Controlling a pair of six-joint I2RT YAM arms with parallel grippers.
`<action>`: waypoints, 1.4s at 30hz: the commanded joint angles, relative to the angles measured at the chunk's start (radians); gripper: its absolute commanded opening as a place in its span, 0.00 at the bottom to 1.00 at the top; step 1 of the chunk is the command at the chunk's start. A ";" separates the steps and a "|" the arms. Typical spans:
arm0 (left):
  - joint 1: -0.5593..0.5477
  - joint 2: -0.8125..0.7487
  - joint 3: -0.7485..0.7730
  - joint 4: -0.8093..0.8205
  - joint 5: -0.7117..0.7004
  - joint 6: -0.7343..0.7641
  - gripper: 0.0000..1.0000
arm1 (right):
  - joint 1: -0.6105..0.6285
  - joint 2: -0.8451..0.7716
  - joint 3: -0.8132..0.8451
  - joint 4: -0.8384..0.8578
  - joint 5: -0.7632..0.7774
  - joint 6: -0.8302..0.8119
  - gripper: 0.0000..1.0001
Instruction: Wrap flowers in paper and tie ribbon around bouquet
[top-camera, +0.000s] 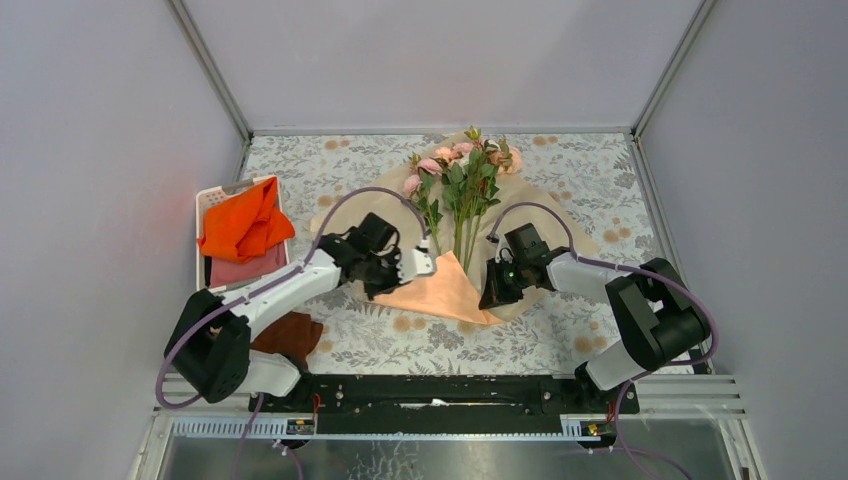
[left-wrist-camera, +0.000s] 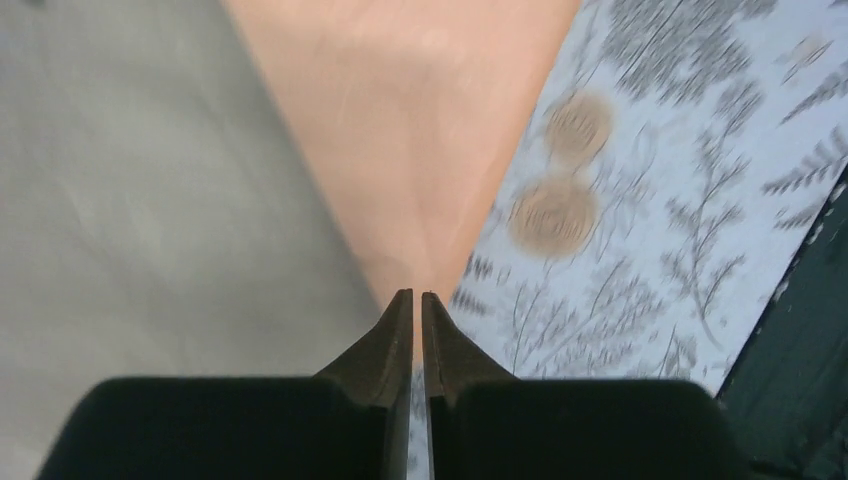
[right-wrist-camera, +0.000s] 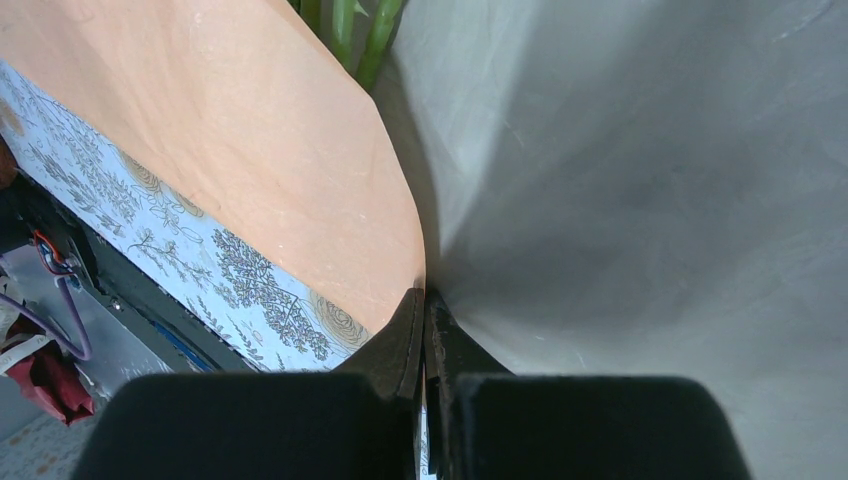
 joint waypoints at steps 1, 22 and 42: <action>-0.145 0.069 0.015 0.188 -0.050 -0.073 0.11 | -0.016 0.016 0.012 -0.033 0.082 -0.017 0.00; -0.180 0.195 -0.178 0.430 -0.087 -0.022 0.09 | -0.014 -0.313 0.137 -0.182 0.054 0.122 0.33; -0.166 0.043 -0.306 0.329 -0.166 0.041 0.10 | 0.057 -0.062 -0.133 -0.031 0.189 0.171 0.00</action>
